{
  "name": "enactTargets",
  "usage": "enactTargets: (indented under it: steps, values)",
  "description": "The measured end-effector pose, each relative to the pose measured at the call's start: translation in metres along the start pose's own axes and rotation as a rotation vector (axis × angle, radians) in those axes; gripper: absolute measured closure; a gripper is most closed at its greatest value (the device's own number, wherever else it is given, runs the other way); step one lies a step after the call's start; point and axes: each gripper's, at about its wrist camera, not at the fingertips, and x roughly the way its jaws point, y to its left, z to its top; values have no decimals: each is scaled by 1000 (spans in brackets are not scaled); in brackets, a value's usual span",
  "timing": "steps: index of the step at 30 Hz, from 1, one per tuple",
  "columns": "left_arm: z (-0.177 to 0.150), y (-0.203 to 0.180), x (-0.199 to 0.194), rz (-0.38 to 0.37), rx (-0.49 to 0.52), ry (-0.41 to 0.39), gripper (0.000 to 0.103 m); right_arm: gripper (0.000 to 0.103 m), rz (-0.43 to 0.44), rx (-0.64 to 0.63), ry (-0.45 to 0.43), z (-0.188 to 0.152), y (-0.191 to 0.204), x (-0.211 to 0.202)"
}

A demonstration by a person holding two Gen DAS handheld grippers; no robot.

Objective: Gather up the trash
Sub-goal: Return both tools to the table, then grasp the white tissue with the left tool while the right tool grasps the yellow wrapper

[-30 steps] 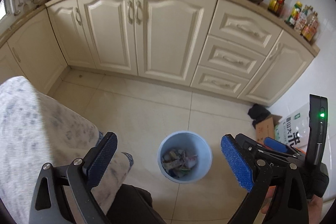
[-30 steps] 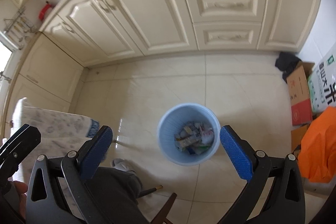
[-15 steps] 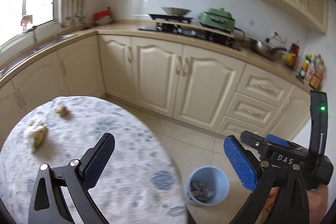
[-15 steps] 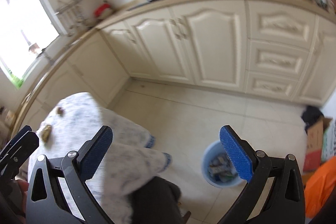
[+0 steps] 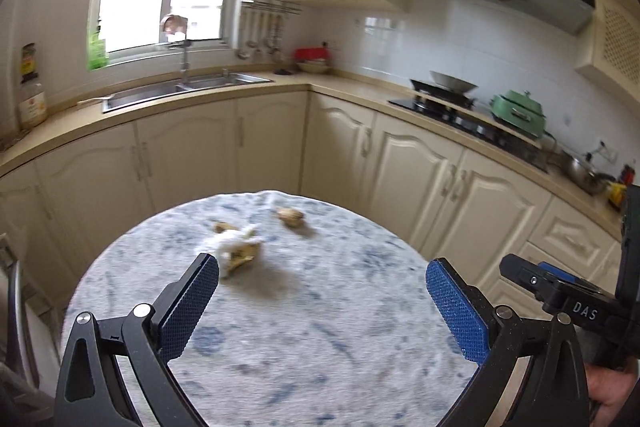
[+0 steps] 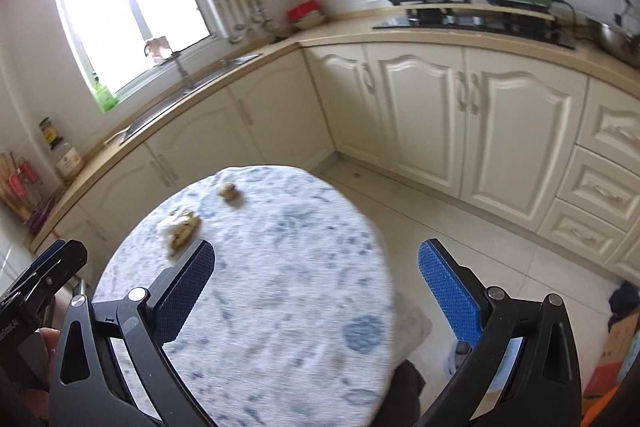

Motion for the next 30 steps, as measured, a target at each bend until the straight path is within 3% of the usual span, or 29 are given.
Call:
enactTargets:
  steps: [7,15,21,30]
  values:
    - [-5,34,-38,93,-62,-48,1,0,75,-122,-16,5,72,6]
    - [-14,59,-53,129,-104,-64,1,0,121,-225,-40,8,131,8]
    - [-2,81,-6,134,-101,-28,1,0,131,-273,-5,6,155,32]
    - [21,106,125,136,-29,123,1,0,99,-298,107,-2,166,102]
